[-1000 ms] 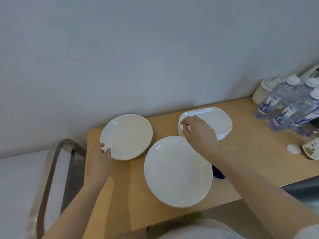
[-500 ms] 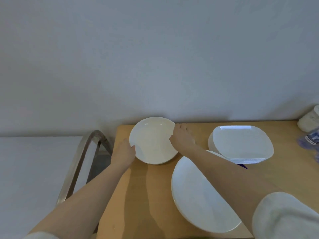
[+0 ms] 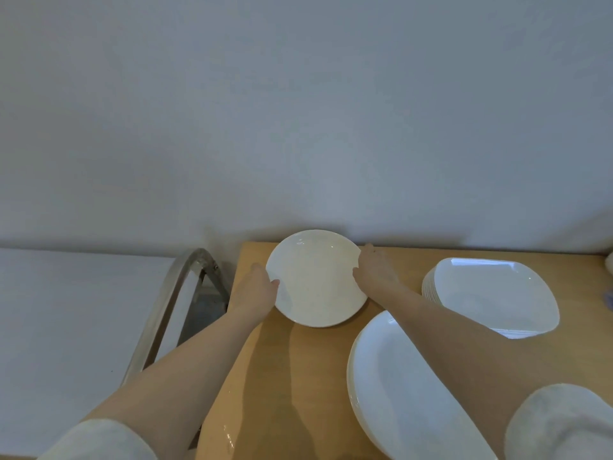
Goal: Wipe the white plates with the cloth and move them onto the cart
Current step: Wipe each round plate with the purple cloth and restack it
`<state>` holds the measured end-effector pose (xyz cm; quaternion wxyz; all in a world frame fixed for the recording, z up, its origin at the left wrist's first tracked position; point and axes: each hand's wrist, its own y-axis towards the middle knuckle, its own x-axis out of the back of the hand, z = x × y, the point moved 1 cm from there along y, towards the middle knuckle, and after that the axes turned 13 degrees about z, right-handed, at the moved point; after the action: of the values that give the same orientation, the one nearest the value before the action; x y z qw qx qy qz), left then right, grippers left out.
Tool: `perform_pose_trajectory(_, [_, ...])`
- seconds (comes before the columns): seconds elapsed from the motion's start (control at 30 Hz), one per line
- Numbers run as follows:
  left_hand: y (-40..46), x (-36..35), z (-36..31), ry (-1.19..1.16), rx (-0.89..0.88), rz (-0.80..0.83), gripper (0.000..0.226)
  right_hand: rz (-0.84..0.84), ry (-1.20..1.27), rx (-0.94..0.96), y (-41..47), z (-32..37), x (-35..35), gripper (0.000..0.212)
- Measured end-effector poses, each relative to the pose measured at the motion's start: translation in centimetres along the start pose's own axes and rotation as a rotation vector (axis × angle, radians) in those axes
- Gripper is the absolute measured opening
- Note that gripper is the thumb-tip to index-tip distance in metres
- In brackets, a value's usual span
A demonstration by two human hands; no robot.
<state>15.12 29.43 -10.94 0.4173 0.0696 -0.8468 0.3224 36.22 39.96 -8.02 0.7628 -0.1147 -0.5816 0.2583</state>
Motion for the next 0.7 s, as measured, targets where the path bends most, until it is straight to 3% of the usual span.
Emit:
perform_pose_trajectory(0.23, [0.5,0.2,-0.2,-0.060,-0.029,0.076,0.023,0.007,0.113,-0.019,0.5,-0.5,0.1,0.026])
perform_pose_trajectory(0.57, [-1.7,1.3,-1.1,-0.217,-0.071,-0.010,0.007,-0.064,0.165,0.031,-0.5,-0.5,2.0,0.025])
perform_pose_trajectory(0.7, [-3.7,2.8,-3.1,-0.325,-0.115,-0.039,0.016,-0.134,0.228,0.089,-2.0,-1.5,4.2,0.020])
